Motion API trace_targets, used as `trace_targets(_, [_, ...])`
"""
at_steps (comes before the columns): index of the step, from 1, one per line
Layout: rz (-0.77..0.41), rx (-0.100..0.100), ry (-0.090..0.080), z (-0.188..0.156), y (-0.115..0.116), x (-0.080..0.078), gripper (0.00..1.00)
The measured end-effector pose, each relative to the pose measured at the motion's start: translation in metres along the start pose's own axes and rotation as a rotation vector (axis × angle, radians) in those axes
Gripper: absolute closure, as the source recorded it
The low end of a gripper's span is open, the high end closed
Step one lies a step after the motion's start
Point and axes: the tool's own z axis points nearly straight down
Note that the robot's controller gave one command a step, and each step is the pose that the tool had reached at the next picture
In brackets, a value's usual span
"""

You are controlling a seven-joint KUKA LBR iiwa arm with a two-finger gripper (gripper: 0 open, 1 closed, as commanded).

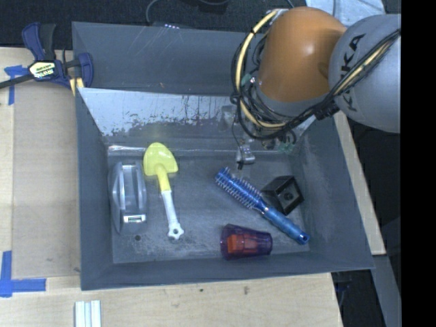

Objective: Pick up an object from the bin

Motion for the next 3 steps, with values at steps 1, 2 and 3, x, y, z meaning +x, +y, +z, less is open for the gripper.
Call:
trace_targets(1, [-0.106, 0.003, 0.001, 0.054, -0.030, 0.028, 0.00])
trace_targets(2, [-0.080, -0.001, 0.009, 0.072, -0.052, 0.054, 0.00])
trace_targets(3, [0.055, 0.003, -0.003, 0.089, -0.055, 0.054, 1.00])
